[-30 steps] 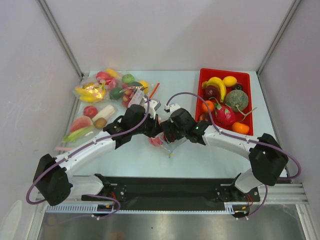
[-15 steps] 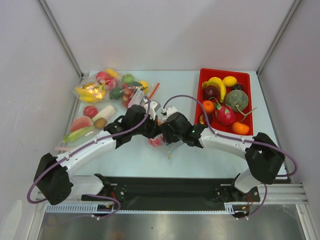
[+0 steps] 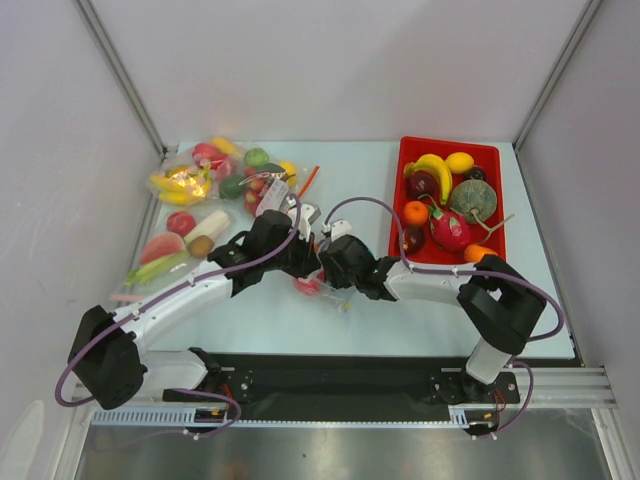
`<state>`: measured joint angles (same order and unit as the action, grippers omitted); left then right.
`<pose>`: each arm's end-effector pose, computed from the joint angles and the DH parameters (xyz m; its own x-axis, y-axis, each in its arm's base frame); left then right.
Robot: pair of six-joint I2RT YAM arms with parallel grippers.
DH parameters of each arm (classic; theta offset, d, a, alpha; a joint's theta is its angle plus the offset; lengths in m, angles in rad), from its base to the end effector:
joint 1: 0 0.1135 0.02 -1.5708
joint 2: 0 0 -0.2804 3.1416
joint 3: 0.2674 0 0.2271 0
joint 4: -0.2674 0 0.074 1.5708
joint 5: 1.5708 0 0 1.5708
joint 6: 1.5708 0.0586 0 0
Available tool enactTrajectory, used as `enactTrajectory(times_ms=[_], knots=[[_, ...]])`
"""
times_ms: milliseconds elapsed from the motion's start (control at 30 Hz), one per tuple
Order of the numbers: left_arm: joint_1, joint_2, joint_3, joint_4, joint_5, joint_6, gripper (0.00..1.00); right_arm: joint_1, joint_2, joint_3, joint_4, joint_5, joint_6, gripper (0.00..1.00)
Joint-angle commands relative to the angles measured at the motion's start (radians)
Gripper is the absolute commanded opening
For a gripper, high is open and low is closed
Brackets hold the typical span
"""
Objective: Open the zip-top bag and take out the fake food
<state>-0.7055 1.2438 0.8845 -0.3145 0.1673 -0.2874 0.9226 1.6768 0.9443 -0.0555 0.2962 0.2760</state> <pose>0.1909 -0.1754 0.2760 -0.6648 0.1991 -0.7200 0.5735 0.7536 -0.3212 0.2215 0.2642 0.1983 -0.5857 -0.3417 -0.7350 -0.4974 0.8675 -0.0069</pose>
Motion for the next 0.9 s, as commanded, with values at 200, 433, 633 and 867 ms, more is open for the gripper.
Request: enactTrajectory(times_ms=[200,433,633,867], knots=[[-0.011,-0.018,0.034,0.078,0.051,0.002,0.0,0.005,0.003,-0.056,0.184,0.103,-0.021,0.23],[-0.009,-0.018,0.033,0.08,0.023,-0.002,0.0,0.005,-0.127,-0.053,0.105,0.112,-0.049,0.0],[-0.008,-0.01,0.041,0.071,-0.025,-0.007,0.0,0.007,-0.262,-0.047,-0.027,0.044,-0.061,0.0],[-0.005,-0.014,0.042,0.072,-0.022,-0.007,0.0,-0.004,-0.328,-0.048,-0.07,-0.029,-0.064,0.0]])
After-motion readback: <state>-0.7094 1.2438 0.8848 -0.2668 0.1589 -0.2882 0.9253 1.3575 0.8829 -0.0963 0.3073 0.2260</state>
